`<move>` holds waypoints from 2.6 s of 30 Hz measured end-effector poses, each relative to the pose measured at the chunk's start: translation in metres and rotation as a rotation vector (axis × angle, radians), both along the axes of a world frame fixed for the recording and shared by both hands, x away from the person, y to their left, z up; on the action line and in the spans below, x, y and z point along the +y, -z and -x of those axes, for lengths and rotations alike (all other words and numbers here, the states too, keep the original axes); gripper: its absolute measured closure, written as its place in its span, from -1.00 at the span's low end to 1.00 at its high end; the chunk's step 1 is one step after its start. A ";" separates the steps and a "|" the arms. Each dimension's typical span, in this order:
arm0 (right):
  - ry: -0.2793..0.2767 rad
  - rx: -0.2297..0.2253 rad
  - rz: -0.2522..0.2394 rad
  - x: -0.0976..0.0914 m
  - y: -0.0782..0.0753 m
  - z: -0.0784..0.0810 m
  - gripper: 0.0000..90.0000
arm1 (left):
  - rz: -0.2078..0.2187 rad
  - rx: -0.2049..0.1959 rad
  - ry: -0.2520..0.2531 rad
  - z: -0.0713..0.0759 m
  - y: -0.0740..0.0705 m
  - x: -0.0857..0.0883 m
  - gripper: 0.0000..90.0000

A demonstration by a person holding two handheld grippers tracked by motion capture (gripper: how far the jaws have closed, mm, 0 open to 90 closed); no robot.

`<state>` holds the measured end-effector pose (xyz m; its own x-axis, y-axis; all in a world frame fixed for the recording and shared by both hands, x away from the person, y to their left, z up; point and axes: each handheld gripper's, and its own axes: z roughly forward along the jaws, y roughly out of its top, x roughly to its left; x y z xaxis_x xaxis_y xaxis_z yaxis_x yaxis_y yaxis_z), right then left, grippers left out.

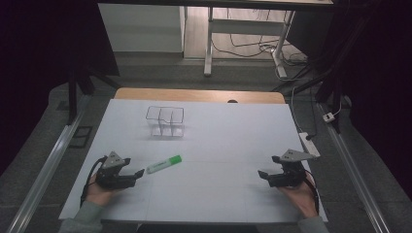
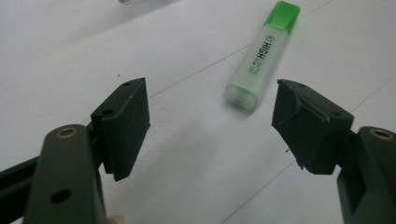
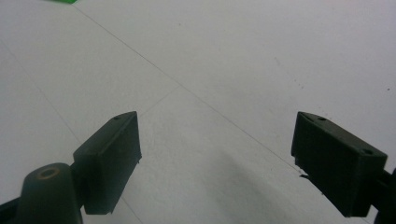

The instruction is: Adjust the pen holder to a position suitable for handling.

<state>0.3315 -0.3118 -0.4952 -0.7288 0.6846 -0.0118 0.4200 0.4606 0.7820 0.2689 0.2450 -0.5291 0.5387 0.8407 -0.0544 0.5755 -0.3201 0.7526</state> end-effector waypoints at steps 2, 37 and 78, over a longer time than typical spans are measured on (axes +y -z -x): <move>0.001 0.000 0.004 0.000 0.000 0.000 -0.67 | 0.000 0.000 0.001 0.000 0.000 0.000 -0.38; -0.007 0.016 0.012 0.003 0.002 -0.003 -0.64 | -0.038 -0.013 0.013 -0.011 -0.011 -0.012 -0.38; -0.010 0.037 0.040 0.007 0.006 -0.005 -0.62 | -0.028 0.022 -0.059 -0.086 -0.037 -0.008 -0.34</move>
<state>0.3363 -0.3052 -0.5014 -0.7361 0.6768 -0.0117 0.4436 0.4954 0.7468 0.3551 0.2374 -0.4923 0.4875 0.8722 -0.0414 0.6102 -0.3064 0.7306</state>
